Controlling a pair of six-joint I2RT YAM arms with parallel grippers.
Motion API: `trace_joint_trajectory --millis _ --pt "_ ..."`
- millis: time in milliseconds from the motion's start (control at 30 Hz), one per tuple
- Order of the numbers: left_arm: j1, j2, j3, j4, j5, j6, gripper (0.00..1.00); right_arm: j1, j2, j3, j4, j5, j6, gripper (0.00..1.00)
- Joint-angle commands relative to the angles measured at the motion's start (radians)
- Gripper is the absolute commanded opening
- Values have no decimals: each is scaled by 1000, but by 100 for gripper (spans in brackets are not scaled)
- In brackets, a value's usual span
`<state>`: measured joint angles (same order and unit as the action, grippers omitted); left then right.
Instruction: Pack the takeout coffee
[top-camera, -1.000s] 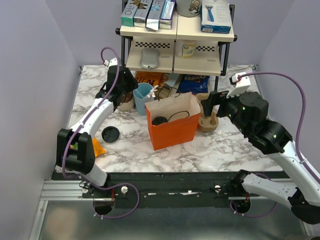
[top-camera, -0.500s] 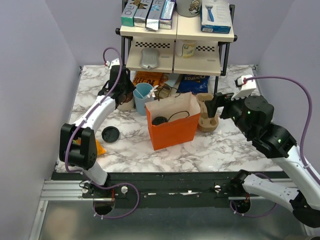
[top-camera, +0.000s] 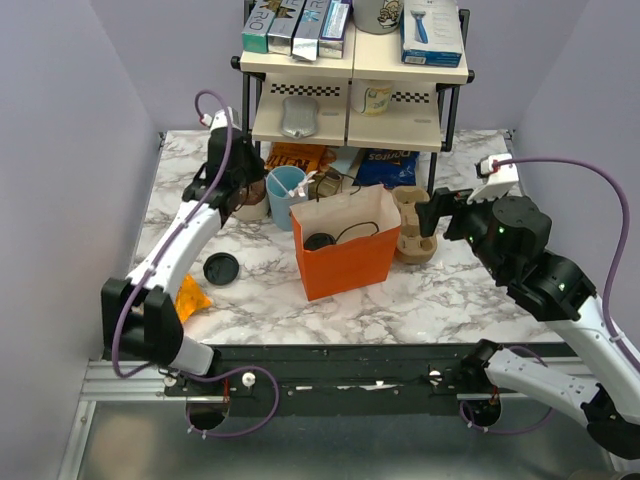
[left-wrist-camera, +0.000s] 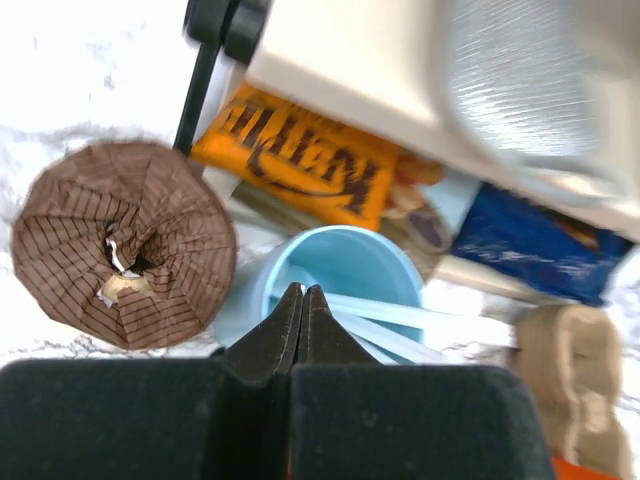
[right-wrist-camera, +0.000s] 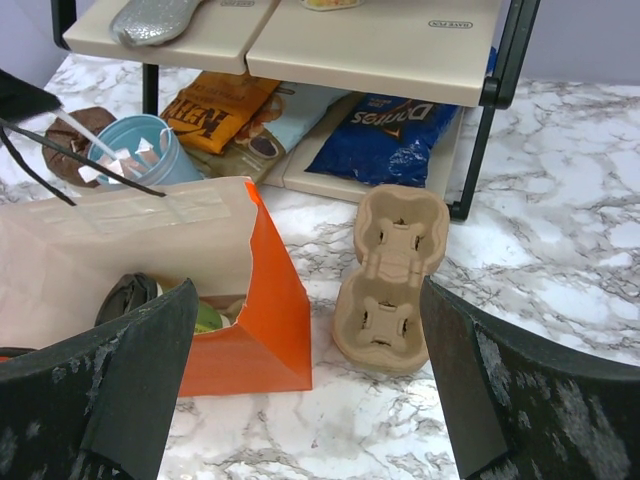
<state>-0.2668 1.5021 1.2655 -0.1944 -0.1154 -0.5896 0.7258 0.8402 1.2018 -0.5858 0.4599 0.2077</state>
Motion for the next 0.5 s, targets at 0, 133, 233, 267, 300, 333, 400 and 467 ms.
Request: trace_joint_trajectory --millis 0,133,233,267,300,333,400,467 --pt "-15 -254 -34 52 65 54 0 4 -18 -13 14 22 -21 100" --pt "-44 -419 -45 7 74 94 0 4 -32 -19 26 22 -33 100" --pt "-61 -520 -6 -54 112 157 0 4 -49 -33 50 37 -54 100" --pt "-66 -542 3 -72 115 189 0 4 -59 -38 58 40 -63 100" --pt "-66 -586 15 -74 170 201 0 4 -65 -48 73 42 -68 100" --pt "-68 -606 43 -79 184 212 0 4 -69 -53 79 43 -74 100" --pt "-68 -650 73 -85 232 247 0 4 -73 -61 86 45 -79 100" --pt "-68 -666 123 -91 321 261 0 4 -76 -71 86 46 -76 100"
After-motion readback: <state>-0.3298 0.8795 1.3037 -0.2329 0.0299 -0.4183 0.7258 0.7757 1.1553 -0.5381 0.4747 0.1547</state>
